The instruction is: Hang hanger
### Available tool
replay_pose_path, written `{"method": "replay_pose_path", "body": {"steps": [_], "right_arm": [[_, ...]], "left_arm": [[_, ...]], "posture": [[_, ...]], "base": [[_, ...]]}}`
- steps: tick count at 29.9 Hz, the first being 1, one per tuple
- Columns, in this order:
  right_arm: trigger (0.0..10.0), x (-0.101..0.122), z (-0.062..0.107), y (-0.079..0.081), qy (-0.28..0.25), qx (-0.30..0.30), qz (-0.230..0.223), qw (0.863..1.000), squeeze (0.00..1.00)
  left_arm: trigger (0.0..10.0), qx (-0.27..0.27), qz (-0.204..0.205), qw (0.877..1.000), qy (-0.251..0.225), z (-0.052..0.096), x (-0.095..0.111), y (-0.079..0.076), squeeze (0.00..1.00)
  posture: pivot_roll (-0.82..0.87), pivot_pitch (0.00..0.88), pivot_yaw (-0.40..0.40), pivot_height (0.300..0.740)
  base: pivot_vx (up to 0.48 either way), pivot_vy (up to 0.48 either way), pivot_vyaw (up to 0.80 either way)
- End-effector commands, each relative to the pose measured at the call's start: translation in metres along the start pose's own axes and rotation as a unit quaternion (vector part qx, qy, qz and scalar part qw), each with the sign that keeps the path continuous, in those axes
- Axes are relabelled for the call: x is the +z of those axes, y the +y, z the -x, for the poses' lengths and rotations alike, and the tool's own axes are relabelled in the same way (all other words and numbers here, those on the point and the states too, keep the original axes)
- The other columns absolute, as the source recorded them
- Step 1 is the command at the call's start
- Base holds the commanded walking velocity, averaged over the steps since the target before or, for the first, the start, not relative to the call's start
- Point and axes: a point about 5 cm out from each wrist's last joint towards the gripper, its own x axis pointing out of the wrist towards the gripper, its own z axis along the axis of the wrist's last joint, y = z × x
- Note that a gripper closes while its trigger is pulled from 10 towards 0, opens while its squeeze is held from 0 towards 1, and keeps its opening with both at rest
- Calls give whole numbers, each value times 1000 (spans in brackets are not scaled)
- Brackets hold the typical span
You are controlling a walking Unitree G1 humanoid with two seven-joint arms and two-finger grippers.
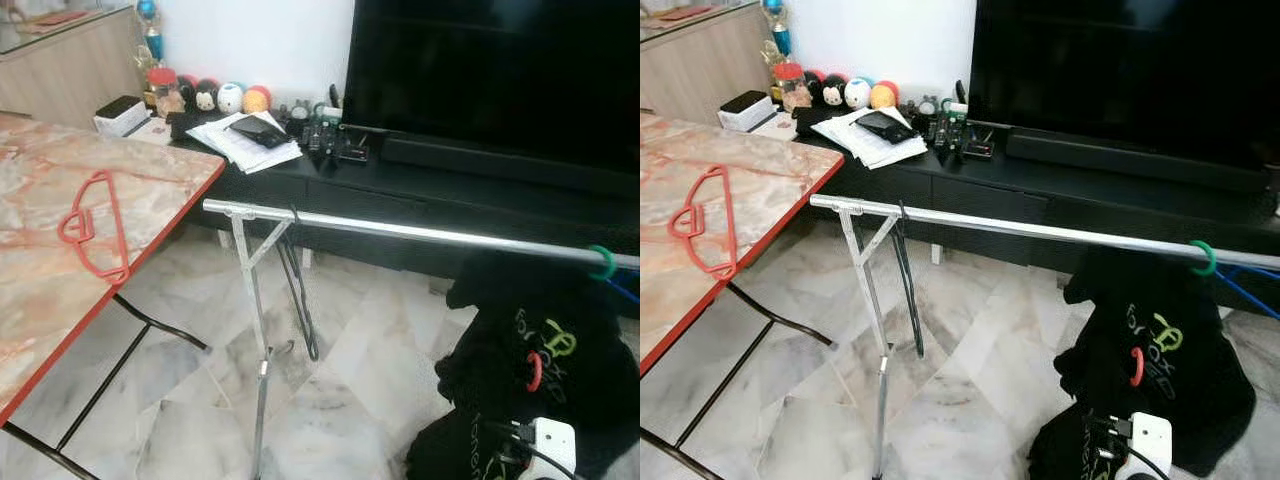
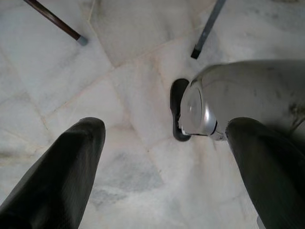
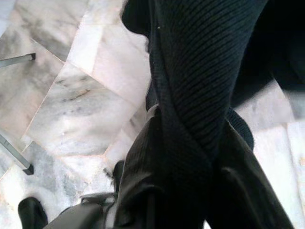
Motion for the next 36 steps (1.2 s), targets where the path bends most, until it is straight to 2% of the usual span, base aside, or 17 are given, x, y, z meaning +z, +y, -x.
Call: {"method": "replay_pose_path", "body": {"steps": [1, 36], "right_arm": [[10000, 3, 0, -4, -8, -8, -2, 1000, 0], [10000, 5, -1, -4, -9, -11, -10, 1000, 0]], "left_arm": [[10000, -4, 2, 1000, 7, 1, -3, -2, 0], [10000, -3, 12, 1000, 2, 0, -1, -3, 0]], "posture": [[20, 0, -47, 740], [20, 0, -49, 740]], "base": [[-311, 0, 0], [-320, 0, 0]]}}
